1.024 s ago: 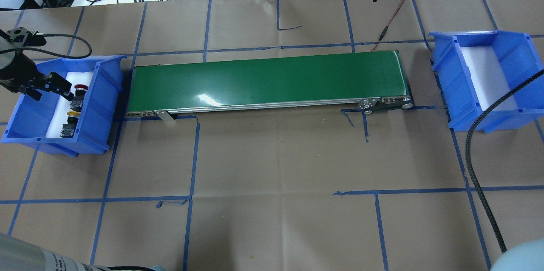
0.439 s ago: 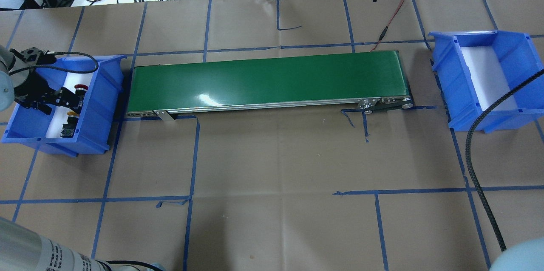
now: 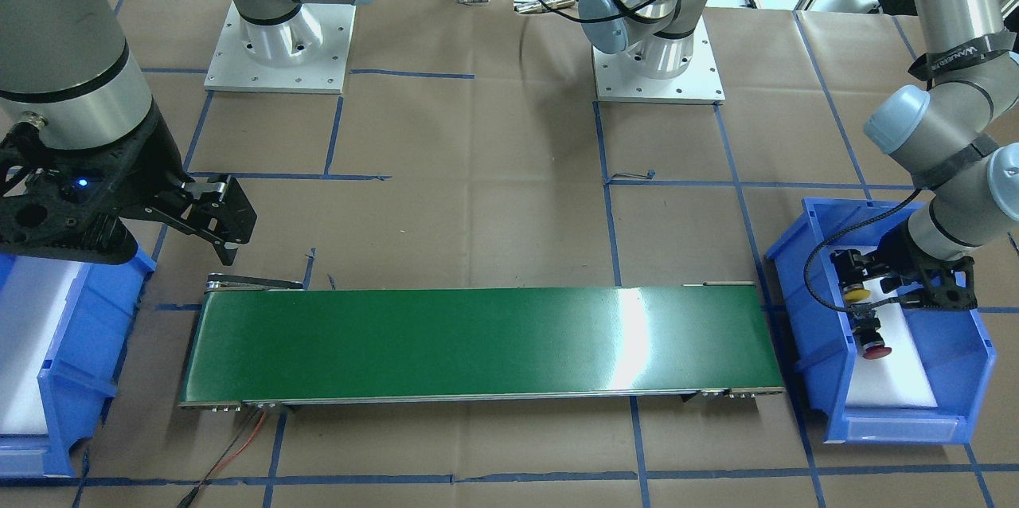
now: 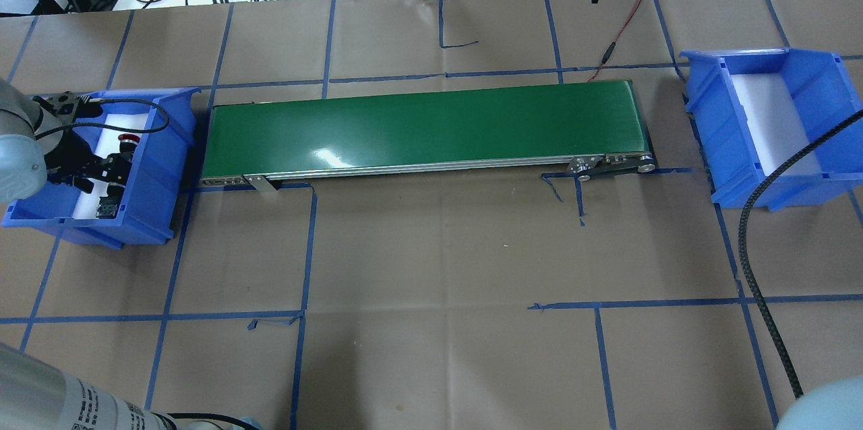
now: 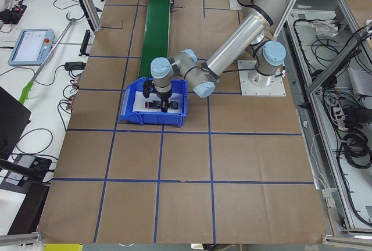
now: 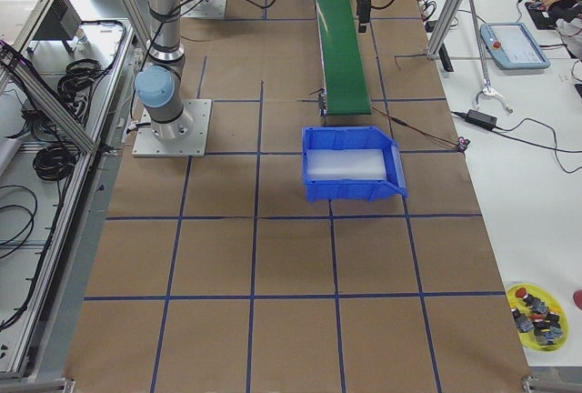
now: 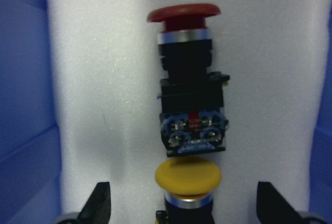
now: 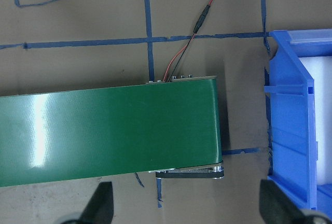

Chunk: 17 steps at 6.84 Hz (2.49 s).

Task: Transport two buttons from left to right
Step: 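Lower the left gripper and grasp the yellow-capped button, then carry the yellow button to the conveyor and set it down with the left gripper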

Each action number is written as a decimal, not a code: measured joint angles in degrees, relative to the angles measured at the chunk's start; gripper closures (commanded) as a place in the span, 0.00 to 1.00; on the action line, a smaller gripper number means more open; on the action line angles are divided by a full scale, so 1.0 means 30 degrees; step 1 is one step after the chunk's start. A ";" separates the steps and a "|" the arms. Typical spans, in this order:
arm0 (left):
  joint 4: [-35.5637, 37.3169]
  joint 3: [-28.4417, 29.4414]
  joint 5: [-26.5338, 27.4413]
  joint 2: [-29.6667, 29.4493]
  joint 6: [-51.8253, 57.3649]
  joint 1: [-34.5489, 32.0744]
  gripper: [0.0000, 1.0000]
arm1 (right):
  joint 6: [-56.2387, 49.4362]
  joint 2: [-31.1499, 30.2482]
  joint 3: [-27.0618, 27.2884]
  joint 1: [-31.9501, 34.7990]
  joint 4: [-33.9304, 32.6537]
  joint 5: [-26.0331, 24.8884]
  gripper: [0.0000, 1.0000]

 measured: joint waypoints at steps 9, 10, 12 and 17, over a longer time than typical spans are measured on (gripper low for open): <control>-0.6192 0.3580 0.0013 0.1204 -0.0269 0.0043 1.00 | -0.0001 0.0027 0.0229 -0.0068 0.0186 0.0163 0.00; -0.7925 0.4954 0.0041 0.1308 -0.0314 0.0020 1.00 | 0.0050 -0.0639 0.0243 -0.0128 0.0831 0.0774 0.00; -1.0057 0.7126 0.0036 0.1180 -0.0683 -0.0183 1.00 | -0.0065 -0.2211 0.0385 -0.0112 0.3624 0.2065 0.00; -1.0659 0.8596 0.0043 0.1043 -0.7363 -0.6203 1.00 | -0.1172 -0.5340 0.5111 -0.0058 0.3962 0.2676 0.00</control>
